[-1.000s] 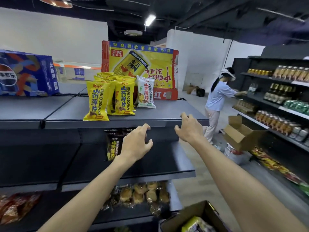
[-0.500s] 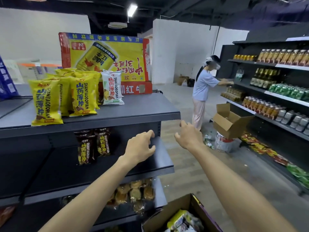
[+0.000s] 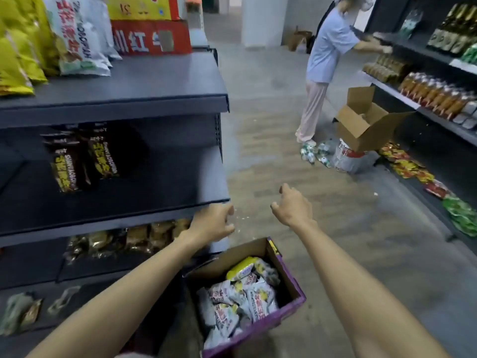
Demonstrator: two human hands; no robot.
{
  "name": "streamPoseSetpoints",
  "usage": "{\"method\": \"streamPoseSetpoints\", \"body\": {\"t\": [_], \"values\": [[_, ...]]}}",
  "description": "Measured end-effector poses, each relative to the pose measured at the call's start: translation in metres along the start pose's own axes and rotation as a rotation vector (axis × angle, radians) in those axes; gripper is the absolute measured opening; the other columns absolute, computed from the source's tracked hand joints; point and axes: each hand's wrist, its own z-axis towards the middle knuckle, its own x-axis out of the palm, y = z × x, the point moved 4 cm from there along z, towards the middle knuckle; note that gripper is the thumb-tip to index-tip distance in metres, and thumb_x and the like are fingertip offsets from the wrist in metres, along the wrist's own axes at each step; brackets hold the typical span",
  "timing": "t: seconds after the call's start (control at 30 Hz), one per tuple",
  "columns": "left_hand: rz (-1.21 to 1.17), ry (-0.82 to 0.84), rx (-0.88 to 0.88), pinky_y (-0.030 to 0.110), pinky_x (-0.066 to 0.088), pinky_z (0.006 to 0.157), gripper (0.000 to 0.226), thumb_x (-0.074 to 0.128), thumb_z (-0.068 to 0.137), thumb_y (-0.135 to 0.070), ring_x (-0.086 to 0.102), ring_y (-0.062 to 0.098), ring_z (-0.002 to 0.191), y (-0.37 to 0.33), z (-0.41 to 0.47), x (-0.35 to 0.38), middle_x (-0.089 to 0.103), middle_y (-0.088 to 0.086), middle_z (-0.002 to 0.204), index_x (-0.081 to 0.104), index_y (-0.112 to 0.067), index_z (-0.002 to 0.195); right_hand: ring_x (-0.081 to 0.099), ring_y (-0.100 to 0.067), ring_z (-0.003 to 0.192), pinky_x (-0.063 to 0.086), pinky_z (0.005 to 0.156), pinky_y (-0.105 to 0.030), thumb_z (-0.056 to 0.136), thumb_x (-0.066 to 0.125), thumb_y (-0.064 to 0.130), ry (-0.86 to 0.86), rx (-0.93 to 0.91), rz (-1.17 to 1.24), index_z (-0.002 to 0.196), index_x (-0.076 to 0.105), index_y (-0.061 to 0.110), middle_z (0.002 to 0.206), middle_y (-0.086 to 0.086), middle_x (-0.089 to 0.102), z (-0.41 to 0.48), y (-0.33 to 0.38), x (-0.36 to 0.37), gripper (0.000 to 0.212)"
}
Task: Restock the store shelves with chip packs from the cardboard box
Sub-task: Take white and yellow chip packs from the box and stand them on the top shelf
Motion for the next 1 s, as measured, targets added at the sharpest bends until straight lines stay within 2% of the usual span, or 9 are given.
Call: {"method": "streamPoseSetpoints", "body": {"t": [0.07,0.17,0.3,0.43,0.5,0.67,0.8,0.87,1.0], "values": [[-0.036,0.097,-0.043,0.037,0.052,0.064,0.026,0.061,0.077,-0.032,0.063,0.025,0.083,0.011,-0.008,0.041,0.065,0.0,0.086,0.056,-0.02,0.1,0.058,-0.032,0.111,0.046,0.085,-0.037,0.089,0.056,0.035,0.088,0.027,0.002,0.121,0.05,0.015,0.121,-0.012,0.06,-0.008,-0.019,0.035,0.039],[0.001,0.238,-0.153,0.035,0.051,0.069,0.028,0.06,0.077,-0.037,0.064,0.027,0.094,0.03,-0.025,0.099,0.067,0.0,0.1,0.057,-0.026,0.103,0.059,-0.032,0.11,0.046,0.084,-0.037,0.089,0.056,0.036,0.224,0.063,-0.005,0.118,0.05,0.014,0.119,-0.012,0.061,-0.025,-0.045,0.088,0.037],[-0.007,0.421,-0.219,0.031,0.04,0.066,0.021,0.062,0.078,-0.036,0.062,0.026,0.101,0.056,-0.045,0.178,0.065,-0.002,0.106,0.052,-0.029,0.096,0.059,-0.034,0.107,0.045,0.08,-0.037,0.091,0.056,0.036,0.37,0.134,0.023,0.116,0.051,0.012,0.115,-0.012,0.062,-0.051,-0.075,0.161,0.035],[-0.025,0.557,-0.293,0.031,0.043,0.068,0.032,0.061,0.077,-0.043,0.062,0.025,0.101,0.086,-0.066,0.254,0.065,-0.003,0.109,0.057,-0.03,0.106,0.057,-0.036,0.11,0.047,0.084,-0.041,0.088,0.06,0.036,0.482,0.189,0.028,0.119,0.048,0.01,0.118,-0.014,0.059,-0.073,-0.1,0.237,0.042],[-0.05,0.623,-0.323,0.031,0.046,0.069,0.031,0.061,0.076,-0.043,0.062,0.024,0.099,0.098,-0.073,0.285,0.065,-0.003,0.109,0.058,-0.032,0.104,0.056,-0.036,0.112,0.048,0.086,-0.042,0.088,0.06,0.037,0.552,0.218,0.045,0.124,0.046,0.009,0.121,-0.015,0.057,-0.084,-0.111,0.271,0.048],[-0.082,0.729,-0.374,0.03,0.042,0.068,0.024,0.069,0.077,-0.037,0.059,0.023,0.093,0.119,-0.078,0.341,0.058,-0.002,0.095,0.055,-0.031,0.097,0.057,-0.036,0.109,0.048,0.084,-0.04,0.089,0.06,0.023,0.643,0.239,0.05,0.126,0.045,0.009,0.119,-0.016,0.056,-0.094,-0.132,0.337,0.043],[-0.121,0.75,-0.397,0.032,0.046,0.067,0.023,0.07,0.079,-0.029,0.057,0.021,0.083,0.131,-0.078,0.379,0.057,-0.002,0.091,0.058,-0.024,0.097,0.054,-0.037,0.109,0.047,0.084,-0.04,0.09,0.05,0.008,0.699,0.08,-0.051,0.134,0.044,0.018,0.124,-0.017,0.051,-0.086,-0.143,0.374,0.045],[-0.117,0.776,-0.391,0.033,0.047,0.067,0.022,0.069,0.081,-0.027,0.058,0.024,0.083,0.137,-0.081,0.398,0.059,0.004,0.094,0.057,-0.02,0.098,0.049,-0.036,0.115,0.047,0.089,-0.042,0.09,0.044,0.002,0.751,-0.077,-0.138,0.14,0.041,0.024,0.13,-0.016,0.046,-0.081,-0.147,0.391,0.055],[-0.121,0.739,-0.406,0.033,0.046,0.063,0.02,0.07,0.081,-0.024,0.059,0.027,0.08,0.147,-0.083,0.422,0.062,0.008,0.092,0.058,-0.016,0.096,0.035,-0.035,0.13,0.041,0.099,-0.044,0.089,0.049,-0.002,0.884,-0.395,-0.306,0.143,0.039,0.033,0.15,-0.01,0.028,-0.07,-0.147,0.42,0.065]]}}
